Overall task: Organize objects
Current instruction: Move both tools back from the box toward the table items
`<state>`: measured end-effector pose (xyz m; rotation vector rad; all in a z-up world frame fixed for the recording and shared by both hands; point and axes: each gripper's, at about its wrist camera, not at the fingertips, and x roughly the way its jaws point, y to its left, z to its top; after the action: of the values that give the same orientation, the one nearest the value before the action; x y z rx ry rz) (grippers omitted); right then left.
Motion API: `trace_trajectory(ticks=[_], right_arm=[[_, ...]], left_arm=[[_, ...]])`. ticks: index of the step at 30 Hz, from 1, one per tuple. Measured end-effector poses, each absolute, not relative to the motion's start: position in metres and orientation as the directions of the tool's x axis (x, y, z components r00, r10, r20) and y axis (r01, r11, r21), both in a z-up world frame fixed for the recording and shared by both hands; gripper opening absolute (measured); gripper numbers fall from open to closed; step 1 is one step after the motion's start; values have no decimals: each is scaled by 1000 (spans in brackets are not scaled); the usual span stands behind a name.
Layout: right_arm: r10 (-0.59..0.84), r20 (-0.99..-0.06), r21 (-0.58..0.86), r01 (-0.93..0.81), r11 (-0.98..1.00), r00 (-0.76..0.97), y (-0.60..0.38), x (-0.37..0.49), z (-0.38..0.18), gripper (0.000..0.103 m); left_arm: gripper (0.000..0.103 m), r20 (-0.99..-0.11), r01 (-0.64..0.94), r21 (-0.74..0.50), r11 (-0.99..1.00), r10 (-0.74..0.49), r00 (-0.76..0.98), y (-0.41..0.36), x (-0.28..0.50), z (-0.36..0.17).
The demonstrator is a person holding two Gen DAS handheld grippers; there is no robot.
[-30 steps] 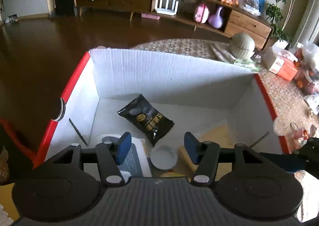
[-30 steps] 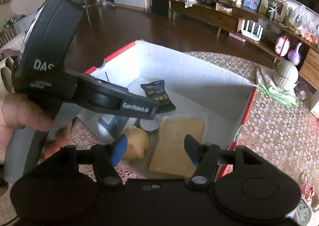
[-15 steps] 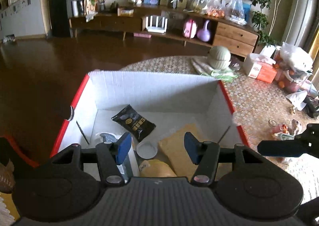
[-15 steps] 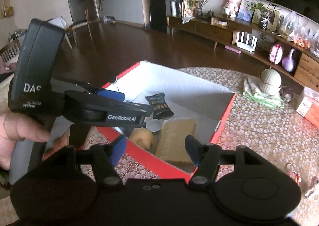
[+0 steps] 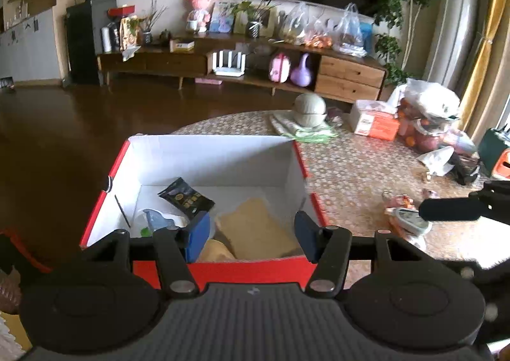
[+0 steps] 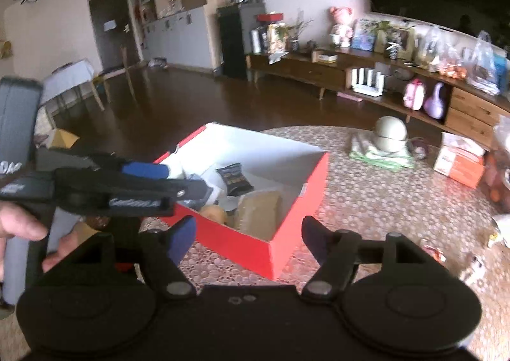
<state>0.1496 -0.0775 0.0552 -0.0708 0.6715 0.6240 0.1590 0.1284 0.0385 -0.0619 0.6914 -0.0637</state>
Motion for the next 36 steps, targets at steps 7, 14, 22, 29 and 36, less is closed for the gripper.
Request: trace_trajectory(ticks=[7,14,22,29,36], right_arm=[[500,-578,142,-524,840,645,-112,130,54,80],[485,-564,168,-483,860,668,-151,108,37,84],[442,-580,203,-405,892,684,-202,93,19,85],[372,-594,201,-317,927,713,-244,98,9,85],[308,-591,161,-265,951,746,-281,109,5,85]], left_arm=[[70,-605,76,-83,994,-111,789,107,128,44],[79,-582,124,-117,985,-170,796,79,98,38],[85,-589,170,-117,978,-206,782,42,85,20],[87,-601,237,-122,964,-262,755,10,86,4],[103,-599,246,-96,964,-253,760,-19,96,-7]])
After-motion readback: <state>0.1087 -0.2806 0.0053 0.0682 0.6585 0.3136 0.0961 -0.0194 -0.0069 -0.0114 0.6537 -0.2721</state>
